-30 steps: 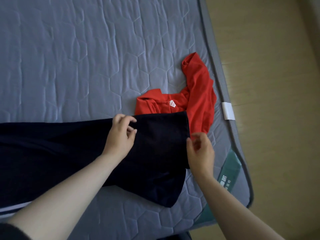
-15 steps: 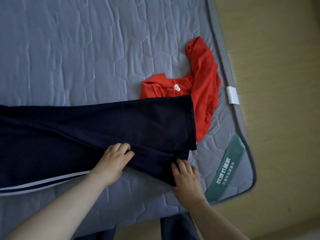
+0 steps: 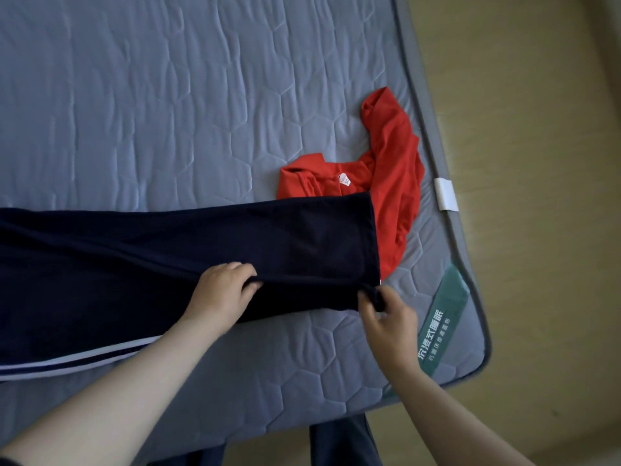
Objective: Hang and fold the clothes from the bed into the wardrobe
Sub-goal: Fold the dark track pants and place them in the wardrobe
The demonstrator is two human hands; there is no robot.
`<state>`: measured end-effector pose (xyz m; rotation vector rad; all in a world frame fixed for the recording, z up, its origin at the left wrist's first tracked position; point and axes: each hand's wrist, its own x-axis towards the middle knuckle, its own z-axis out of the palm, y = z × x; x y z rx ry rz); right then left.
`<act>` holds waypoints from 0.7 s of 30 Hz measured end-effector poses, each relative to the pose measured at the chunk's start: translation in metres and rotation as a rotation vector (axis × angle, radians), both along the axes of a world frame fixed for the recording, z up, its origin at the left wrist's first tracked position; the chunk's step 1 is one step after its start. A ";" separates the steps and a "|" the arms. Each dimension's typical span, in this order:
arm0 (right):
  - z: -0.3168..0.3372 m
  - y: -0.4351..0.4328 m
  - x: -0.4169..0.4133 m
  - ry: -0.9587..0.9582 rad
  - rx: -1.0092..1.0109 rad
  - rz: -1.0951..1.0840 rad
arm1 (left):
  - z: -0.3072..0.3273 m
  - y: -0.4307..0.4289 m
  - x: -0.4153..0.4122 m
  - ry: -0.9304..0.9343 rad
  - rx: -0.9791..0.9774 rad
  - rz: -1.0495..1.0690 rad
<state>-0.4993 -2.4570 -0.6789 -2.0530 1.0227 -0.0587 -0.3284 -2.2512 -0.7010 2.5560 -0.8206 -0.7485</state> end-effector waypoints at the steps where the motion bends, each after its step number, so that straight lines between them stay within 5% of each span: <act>1: 0.006 -0.001 0.008 -0.059 0.026 -0.060 | 0.007 -0.001 0.008 -0.002 -0.019 0.023; 8: 0.033 -0.036 0.077 -0.139 -0.067 -0.002 | 0.027 -0.032 0.069 -0.029 -0.115 0.108; 16: -0.022 -0.073 0.119 0.120 0.101 -0.013 | -0.013 -0.053 0.104 -0.026 -0.008 0.207; 21: -0.032 -0.062 0.106 0.119 -0.041 -0.030 | -0.023 -0.056 0.103 -0.049 -0.023 0.167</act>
